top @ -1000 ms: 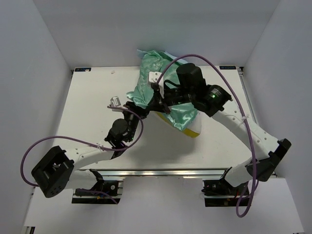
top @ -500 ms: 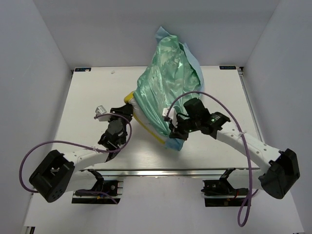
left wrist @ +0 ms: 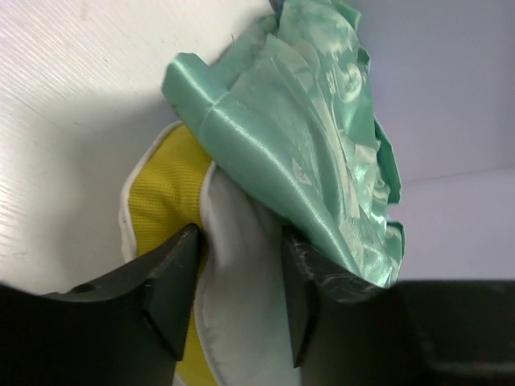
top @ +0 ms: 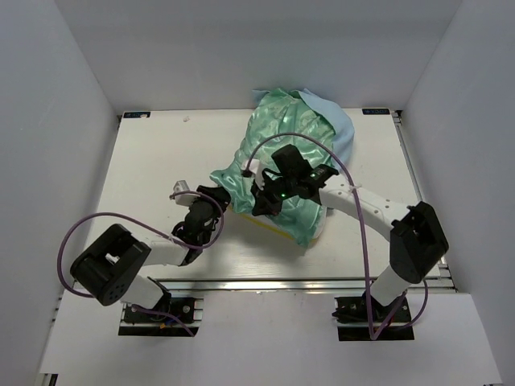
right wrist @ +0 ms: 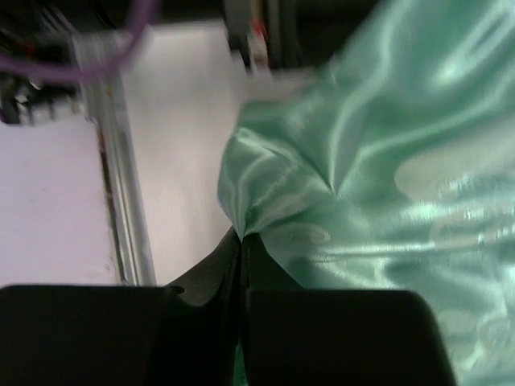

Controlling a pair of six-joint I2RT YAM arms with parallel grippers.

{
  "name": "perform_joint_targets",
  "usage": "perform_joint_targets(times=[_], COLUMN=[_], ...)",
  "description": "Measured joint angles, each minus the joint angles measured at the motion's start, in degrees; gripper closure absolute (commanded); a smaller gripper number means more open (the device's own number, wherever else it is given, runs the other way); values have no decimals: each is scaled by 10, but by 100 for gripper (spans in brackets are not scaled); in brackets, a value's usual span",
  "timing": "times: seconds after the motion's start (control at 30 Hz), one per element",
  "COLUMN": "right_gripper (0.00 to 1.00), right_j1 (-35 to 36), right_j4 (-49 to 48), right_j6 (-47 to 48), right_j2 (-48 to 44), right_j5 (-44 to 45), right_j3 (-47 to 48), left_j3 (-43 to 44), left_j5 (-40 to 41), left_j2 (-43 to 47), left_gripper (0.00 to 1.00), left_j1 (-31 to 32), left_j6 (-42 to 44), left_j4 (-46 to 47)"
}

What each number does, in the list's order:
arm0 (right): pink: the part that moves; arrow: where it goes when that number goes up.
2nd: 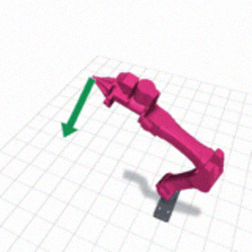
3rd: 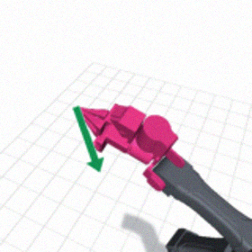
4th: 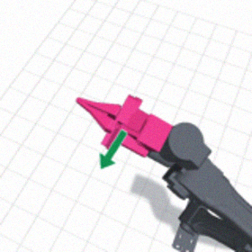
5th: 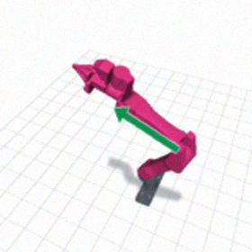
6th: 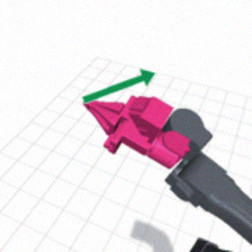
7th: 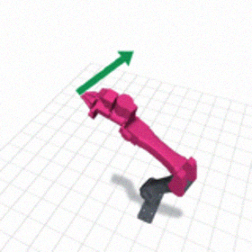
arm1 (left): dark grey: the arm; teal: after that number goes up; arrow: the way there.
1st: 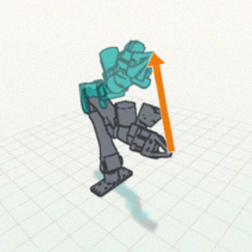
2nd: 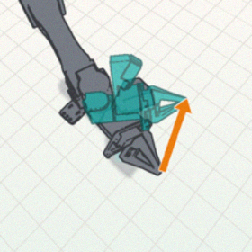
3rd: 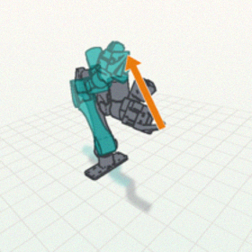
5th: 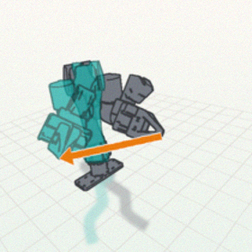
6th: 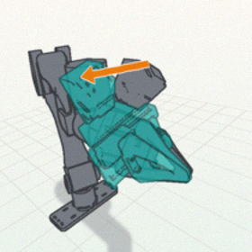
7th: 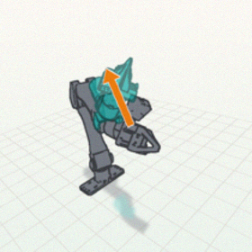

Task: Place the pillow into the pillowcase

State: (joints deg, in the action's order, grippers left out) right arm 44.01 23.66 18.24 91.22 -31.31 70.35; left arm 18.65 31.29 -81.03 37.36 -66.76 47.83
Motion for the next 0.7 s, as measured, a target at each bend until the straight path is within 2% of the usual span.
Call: perform_joint_targets(times=[0.13,0.17,0.2,0.23,0.3,0.37,0.4,0.47,0.5,0.6,0.7], right_gripper=[98,92,72,65,54,49,43,36,28,19,14], right_j1=[23,27,30,33,31,12,-4,-55,-83,-151,-159], right_j4=[-7,-10,-12,-11,-6,-2,0,15,22,47,60], right_j6=[-31,-38,-45,-52,-50,-46,-42,-26,-8,48,118], right_j2=[33,38,40,43,44,40,32,1,-22,-111,-214], right_j5=[-26,-29,-30,-28,-16,-12,-10,-5,1,30,55], right_j3=[50,56,58,60,60,56,50,32,22,-4,-45], left_j3=[-1,-1,-3,-6,-23,-54,-68,-96,-99,-81,-53], left_j5=[-37,-48,-59,-69,-86,-97,-100,-106,-108,-112,-120], left_j2=[-37,-48,-59,-66,-66,-50,-34,29,68,200,278], left_gripper=[36,35,32,31,29,27,26,24,24,24,24], left_j1=[-2,-2,-2,-2,-2,-1,-1,-1,-1,-1,5], left_j6=[0,1,2,3,4,4,3,-2,-6,-24,-43], left_j4=[48,62,81,96,132,156,153,117,80,-55,-172])
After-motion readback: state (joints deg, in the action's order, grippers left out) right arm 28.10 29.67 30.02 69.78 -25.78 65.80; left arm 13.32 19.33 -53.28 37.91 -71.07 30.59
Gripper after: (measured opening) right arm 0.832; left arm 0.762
